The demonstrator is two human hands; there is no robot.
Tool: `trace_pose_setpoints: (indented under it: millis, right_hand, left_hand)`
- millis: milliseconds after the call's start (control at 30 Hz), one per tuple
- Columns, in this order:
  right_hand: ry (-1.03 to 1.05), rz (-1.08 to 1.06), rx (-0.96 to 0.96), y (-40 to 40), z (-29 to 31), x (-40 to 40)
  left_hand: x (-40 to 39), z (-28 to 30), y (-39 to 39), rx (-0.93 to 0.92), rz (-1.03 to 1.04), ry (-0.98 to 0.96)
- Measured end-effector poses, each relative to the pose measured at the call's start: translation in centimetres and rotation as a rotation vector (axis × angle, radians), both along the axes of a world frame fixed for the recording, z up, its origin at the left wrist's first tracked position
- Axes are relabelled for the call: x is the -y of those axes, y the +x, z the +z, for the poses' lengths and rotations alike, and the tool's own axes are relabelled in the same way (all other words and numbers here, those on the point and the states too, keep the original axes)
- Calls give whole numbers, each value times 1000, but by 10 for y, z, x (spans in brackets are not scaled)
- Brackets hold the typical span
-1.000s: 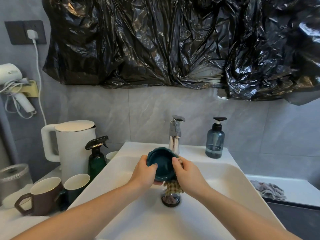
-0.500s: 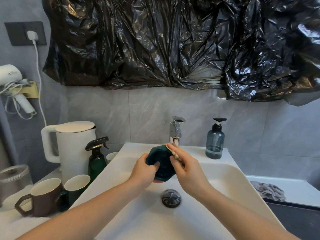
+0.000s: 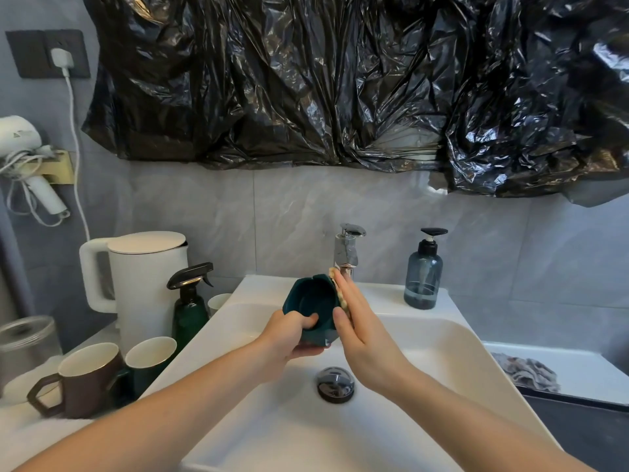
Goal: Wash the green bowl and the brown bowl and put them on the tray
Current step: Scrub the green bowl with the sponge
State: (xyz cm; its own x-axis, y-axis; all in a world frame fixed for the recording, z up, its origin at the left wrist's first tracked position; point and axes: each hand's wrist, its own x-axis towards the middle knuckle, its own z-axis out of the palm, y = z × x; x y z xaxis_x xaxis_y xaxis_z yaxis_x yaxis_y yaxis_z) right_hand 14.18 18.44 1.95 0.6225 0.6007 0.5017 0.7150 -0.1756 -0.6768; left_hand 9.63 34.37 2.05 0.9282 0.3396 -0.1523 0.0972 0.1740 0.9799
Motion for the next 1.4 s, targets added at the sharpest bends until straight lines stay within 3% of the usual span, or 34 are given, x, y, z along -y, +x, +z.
trace_pose_setpoints:
  millis: [133,267,400,467,733,800,933,1067,1133,1267,1400]
  right_hand:
    - [6,36,49,-3,2,-2]
    - [39,19,125,3,3,2]
    - [84,34,-118,7,-5,1]
    - [74,87,-152,5,-8,-4]
    - [-79,43,307,0,-3,-2]
    - [-101,44,344,1,-2,-1]
    - [-47,30,164,3,0,0]
    - [98,75,-262,9,-5,4]
    - [137,42,-379,11,-4,5]
    - [147,-99,-343,13,1,4]
    - [47,-223,-290,16,1,5]
  left_hand:
    - [-3,4,-5,-29,-3,-57]
    - [0,3,-6,-113,-93,7]
    - [5,3,-6,-111,-48,-12]
    - [2,5,-6,-80,-2,-61]
    - [-4,8,-8,-117,-14,-172]
    - [-4,8,-9,-134,-47,-165]
    - [-3,11,-12,-161,-83,-88]
    - [3,10,-16,-199,-152,-5]
    - [5,6,-15,-200,-155,11]
    - [7,2,-10,-161,-138,71]
    - [6,0,-6,-99,-51,375]
